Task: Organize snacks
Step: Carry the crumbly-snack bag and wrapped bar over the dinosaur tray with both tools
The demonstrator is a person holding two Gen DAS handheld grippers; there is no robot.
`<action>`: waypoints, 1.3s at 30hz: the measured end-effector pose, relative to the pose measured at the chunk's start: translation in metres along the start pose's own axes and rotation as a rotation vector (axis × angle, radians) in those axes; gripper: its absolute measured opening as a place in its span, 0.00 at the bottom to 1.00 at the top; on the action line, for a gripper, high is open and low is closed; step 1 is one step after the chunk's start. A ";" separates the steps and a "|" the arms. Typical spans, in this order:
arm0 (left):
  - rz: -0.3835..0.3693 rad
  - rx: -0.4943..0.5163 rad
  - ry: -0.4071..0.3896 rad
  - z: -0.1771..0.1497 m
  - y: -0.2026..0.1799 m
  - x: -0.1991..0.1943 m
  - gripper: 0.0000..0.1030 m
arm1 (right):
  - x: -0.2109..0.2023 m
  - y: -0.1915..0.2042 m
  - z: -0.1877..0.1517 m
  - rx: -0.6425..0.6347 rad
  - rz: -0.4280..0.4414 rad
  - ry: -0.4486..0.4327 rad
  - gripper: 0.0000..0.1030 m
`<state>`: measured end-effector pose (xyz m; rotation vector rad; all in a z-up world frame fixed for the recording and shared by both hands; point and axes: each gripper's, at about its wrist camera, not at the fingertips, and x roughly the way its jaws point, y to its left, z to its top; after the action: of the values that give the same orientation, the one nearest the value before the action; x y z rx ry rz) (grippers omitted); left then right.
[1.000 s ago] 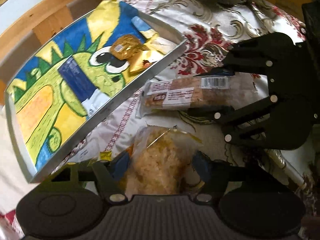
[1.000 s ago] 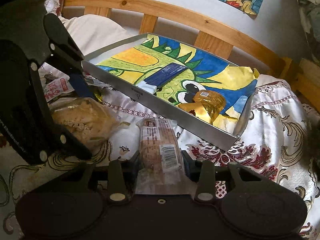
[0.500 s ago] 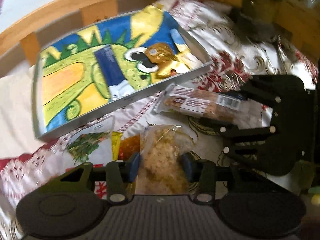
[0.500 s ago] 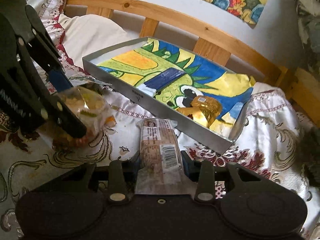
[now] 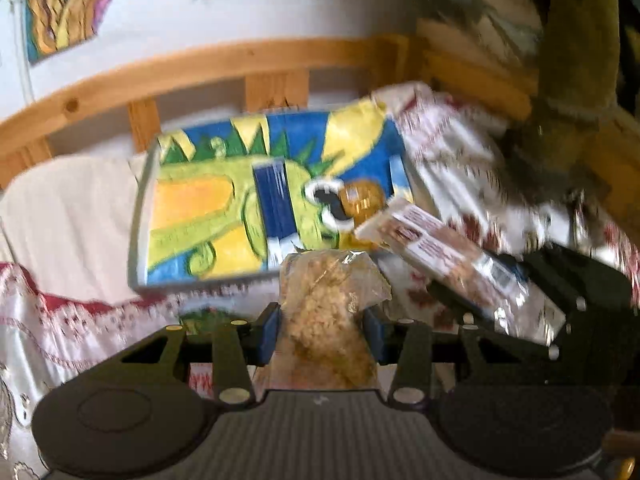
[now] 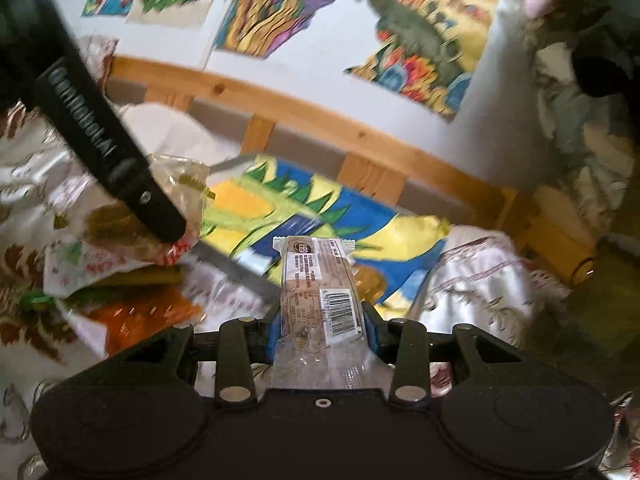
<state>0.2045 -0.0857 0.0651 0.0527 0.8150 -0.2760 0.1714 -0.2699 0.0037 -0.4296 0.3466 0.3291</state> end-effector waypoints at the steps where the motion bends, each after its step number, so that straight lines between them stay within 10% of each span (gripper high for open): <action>1: 0.009 -0.006 -0.021 0.005 -0.001 -0.002 0.47 | -0.001 -0.003 0.002 0.012 -0.013 -0.018 0.39; 30: 0.079 -0.225 -0.119 0.106 0.011 0.137 0.47 | 0.115 -0.079 0.012 0.257 -0.067 -0.076 0.39; 39: 0.067 -0.212 -0.117 0.104 0.022 0.167 0.47 | 0.160 -0.092 0.008 0.371 -0.048 0.025 0.39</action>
<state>0.3933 -0.1176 0.0146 -0.1336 0.7212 -0.1277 0.3506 -0.3071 -0.0202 -0.0780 0.4115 0.2059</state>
